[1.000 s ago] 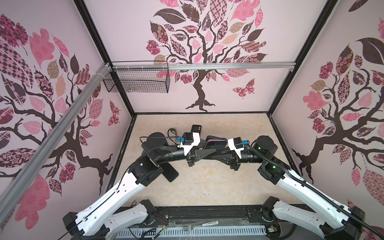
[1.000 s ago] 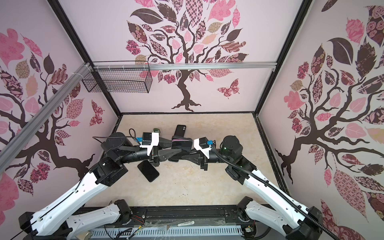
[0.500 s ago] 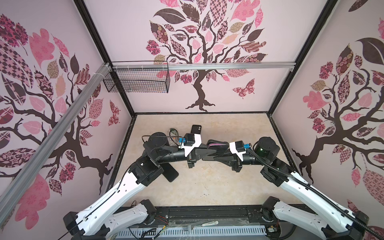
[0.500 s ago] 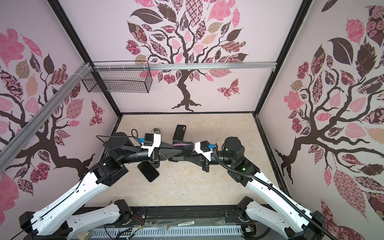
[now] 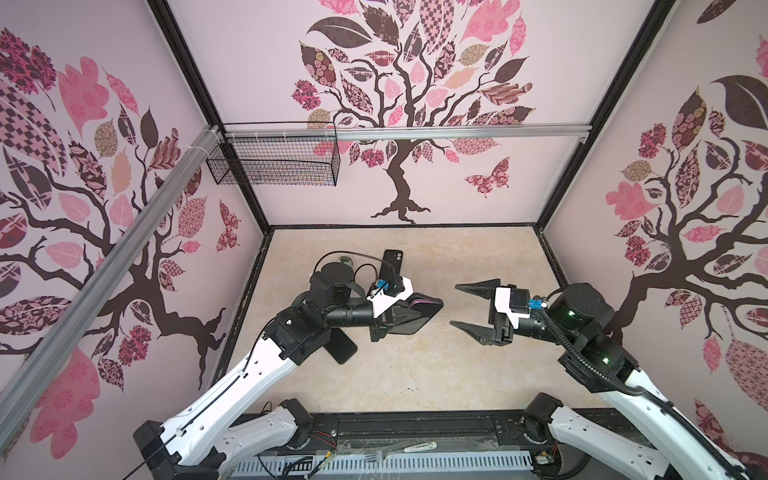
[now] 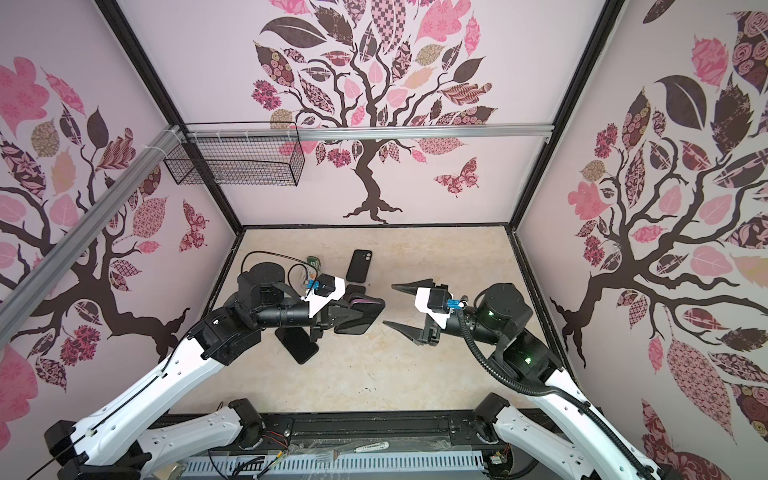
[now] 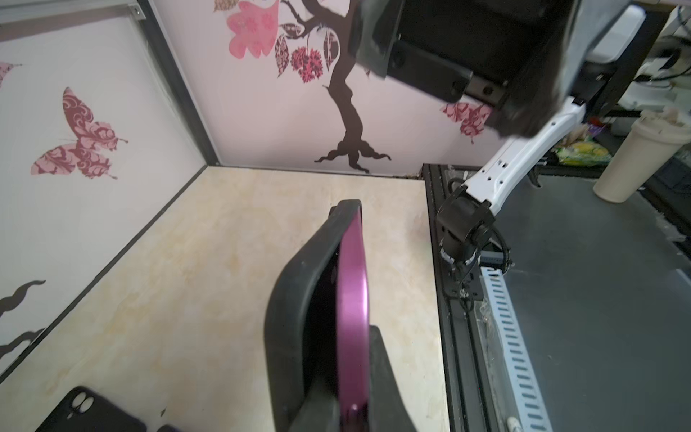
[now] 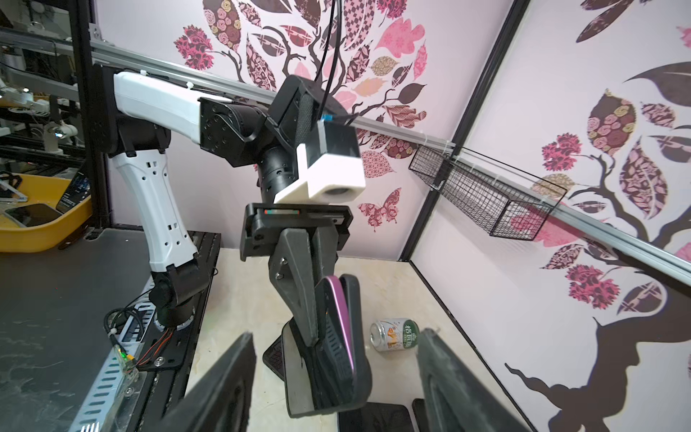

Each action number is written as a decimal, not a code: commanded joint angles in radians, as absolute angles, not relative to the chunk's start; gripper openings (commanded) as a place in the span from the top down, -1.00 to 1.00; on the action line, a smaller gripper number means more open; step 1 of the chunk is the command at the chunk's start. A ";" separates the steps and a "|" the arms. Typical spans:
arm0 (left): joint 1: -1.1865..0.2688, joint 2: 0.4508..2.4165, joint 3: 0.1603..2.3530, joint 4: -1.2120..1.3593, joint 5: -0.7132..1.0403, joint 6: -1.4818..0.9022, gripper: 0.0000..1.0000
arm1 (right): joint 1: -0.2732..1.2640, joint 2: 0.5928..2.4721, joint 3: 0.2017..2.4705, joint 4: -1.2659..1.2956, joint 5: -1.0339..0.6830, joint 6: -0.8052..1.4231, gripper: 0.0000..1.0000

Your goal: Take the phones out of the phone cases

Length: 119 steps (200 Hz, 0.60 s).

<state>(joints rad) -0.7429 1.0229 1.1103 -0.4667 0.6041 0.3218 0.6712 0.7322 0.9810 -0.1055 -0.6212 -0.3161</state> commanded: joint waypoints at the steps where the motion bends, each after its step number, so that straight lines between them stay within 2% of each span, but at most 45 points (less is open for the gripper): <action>1: -0.779 1.017 1.120 -0.508 0.495 0.442 1.00 | 0.672 0.786 1.058 -0.249 -0.602 -0.277 -0.37; 18: -0.841 1.028 1.118 -0.512 0.404 0.511 1.00 | 0.672 0.869 1.143 -0.352 -0.642 -0.242 -0.31; 58: -0.853 1.013 1.096 -0.446 0.402 0.564 1.00 | 0.672 1.005 1.255 -0.516 -0.731 -0.250 -0.23; 119: -0.860 1.029 1.114 -0.454 0.405 0.603 1.00 | 0.673 1.077 1.270 -0.530 -0.761 -0.224 -0.09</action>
<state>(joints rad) -0.8520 1.0351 1.1103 -0.5106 0.4034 0.5724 0.6712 1.0660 1.2282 -0.5110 -0.7315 -0.2501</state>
